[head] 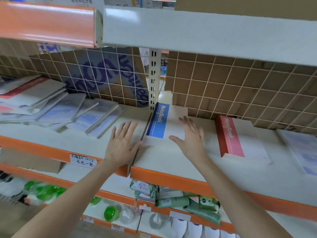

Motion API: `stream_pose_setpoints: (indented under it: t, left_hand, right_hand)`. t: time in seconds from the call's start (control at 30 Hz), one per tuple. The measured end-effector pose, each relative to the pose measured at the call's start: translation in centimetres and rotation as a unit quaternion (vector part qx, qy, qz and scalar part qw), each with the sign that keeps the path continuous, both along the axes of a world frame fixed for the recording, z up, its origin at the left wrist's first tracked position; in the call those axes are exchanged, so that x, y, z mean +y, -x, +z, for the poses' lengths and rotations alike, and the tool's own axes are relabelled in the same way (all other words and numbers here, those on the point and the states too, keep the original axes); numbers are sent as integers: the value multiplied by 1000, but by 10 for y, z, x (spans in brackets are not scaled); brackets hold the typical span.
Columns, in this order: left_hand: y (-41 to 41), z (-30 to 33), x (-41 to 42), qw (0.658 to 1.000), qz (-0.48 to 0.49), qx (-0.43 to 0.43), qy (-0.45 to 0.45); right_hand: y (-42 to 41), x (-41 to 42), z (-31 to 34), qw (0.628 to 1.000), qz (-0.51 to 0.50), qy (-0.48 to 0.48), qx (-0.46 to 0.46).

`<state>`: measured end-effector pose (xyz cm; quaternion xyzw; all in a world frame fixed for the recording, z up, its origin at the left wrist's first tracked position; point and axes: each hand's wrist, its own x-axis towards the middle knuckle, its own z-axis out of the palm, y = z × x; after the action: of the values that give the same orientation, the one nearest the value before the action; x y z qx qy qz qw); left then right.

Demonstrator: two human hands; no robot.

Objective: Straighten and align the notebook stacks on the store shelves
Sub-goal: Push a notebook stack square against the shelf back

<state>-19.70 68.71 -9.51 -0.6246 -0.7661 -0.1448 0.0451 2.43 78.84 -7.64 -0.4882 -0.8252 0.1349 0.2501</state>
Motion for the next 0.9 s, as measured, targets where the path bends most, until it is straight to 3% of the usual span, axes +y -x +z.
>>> stream_pose_setpoints:
  t: [0.17,0.43,0.9]
  left_hand:
    - [25,9,-48,997,76,-1,-9]
    - [116,21,-131,987,159,-1,-28]
    - [370,31,-219,983,179,31,-5]
  right_hand:
    - [50,-32,12,993,110,-28,16]
    - [177,-93,11,975,216,-42,-46]
    - [428,-178,14,977,207,-40,-37]
